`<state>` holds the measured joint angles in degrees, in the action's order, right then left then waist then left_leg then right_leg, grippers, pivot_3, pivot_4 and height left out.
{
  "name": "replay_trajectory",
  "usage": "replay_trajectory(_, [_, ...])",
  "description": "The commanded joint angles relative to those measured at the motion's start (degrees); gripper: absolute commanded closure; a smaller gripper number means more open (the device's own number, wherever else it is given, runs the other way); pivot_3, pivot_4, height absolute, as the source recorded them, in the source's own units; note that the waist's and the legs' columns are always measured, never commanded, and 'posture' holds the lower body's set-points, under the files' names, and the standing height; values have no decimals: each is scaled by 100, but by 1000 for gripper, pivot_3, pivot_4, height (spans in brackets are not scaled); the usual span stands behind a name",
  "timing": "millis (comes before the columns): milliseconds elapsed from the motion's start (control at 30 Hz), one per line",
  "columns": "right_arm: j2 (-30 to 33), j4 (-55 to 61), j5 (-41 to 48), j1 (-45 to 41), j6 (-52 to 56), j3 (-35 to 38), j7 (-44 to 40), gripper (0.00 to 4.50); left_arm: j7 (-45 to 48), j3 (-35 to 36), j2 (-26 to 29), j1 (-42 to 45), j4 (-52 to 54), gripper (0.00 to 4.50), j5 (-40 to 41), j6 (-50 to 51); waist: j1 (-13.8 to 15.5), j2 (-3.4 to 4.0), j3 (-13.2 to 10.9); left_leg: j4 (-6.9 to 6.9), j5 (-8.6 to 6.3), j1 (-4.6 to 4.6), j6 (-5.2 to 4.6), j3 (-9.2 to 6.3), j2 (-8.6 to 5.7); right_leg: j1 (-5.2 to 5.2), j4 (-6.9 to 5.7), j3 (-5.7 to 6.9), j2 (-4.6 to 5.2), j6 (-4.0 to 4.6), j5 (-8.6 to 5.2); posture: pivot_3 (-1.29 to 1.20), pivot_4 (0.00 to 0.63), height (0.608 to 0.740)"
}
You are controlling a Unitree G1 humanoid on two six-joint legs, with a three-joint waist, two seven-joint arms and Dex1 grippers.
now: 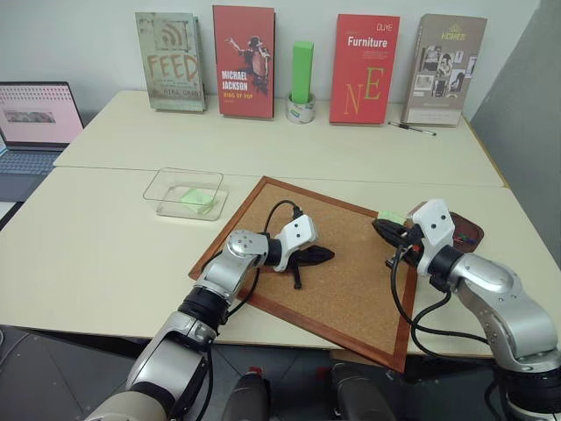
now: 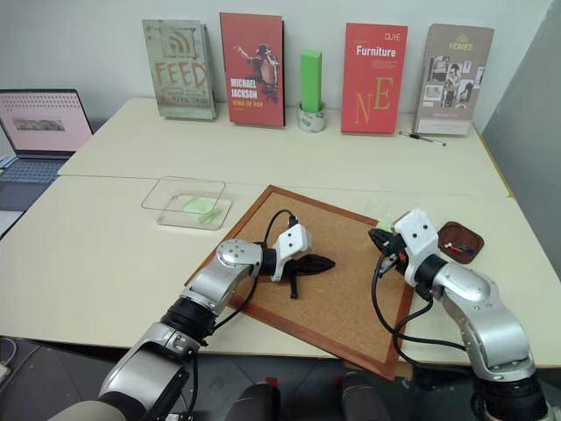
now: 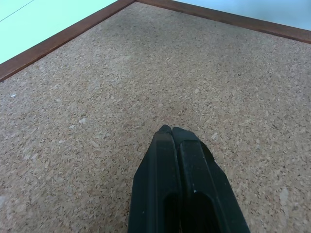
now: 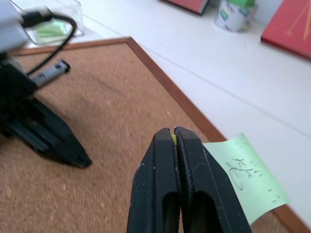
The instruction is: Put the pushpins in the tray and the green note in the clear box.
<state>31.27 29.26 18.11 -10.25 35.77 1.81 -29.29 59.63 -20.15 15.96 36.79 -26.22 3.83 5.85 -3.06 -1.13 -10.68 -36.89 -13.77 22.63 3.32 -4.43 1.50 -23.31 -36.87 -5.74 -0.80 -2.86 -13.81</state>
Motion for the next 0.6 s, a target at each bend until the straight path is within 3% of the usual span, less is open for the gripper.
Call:
replay_trajectory(33, [115,285,125,-249,137,88,-63,4485,-221,99,-95,141,-109,4500,-97,192,7,-1,-1,0,0,2,0,0,-2,-1,0,-1,1,0,0,0,150,740])
replay_trajectory(267, [167,177,208,-560,301,95,-113,4485,-167,673,-257,737,1,4500,413,278,-4,-10,-13,3,0,39,-1,0,-1,-43,-9,1,-3,-4,2,0,150,740])
replay_trajectory(433, [219,158,225,-736,311,33,-214,4500,-7,924,-300,997,151,3657,726,479,-3,-10,-13,37,-3,40,2,0,-3,-50,-7,1,-3,-30,18,0,150,740])
replay_trajectory(600, [742,223,-323,-788,-337,-393,-649,4500,-82,1154,-354,1241,-7,2804,918,767,4,-10,-13,60,-3,65,2,0,-4,-83,-8,3,-3,-27,13,0,150,740])
